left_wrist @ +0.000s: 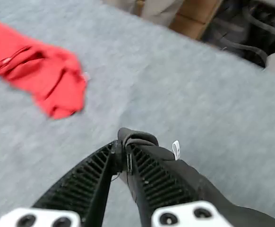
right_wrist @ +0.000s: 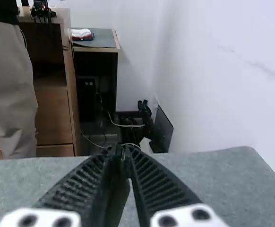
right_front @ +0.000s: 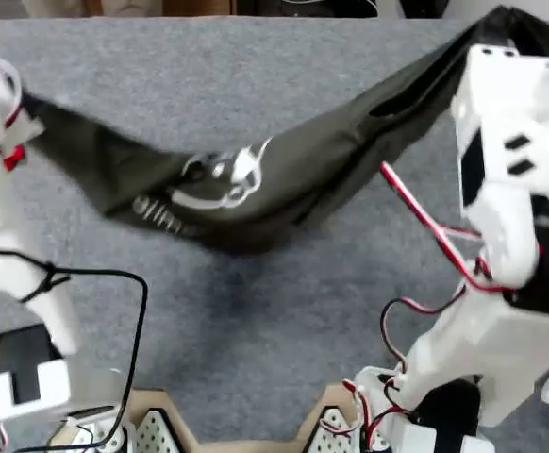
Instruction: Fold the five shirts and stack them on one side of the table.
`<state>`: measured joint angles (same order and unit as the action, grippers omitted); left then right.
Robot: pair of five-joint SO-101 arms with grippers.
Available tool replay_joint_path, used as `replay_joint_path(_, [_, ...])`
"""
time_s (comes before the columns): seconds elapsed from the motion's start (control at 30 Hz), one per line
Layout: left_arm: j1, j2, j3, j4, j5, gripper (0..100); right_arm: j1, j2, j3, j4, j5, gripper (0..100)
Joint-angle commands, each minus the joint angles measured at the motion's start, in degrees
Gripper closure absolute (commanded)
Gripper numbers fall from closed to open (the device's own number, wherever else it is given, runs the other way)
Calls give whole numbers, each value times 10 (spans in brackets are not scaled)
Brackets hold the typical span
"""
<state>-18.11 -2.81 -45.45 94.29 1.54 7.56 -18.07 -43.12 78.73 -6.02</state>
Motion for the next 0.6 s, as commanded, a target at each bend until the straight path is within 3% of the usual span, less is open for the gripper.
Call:
replay_joint_path(0.0, [50,38,0,-95,46,982,-8,5,51,-119,6,994])
replay_joint_path(0.1, [89,58,-23,-137,55,982,-7,9,77,-175,6,994])
replay_joint_path(0.2, [126,58,-87,-122,55,982,-9,-14,68,-140,6,994])
replay_joint_path(0.37, [179,65,-156,65,50,982,-10,-67,88,32,38,993])
replay_joint_path(0.57, [182,22,96,68,22,982,-11,-107,190,215,139,992])
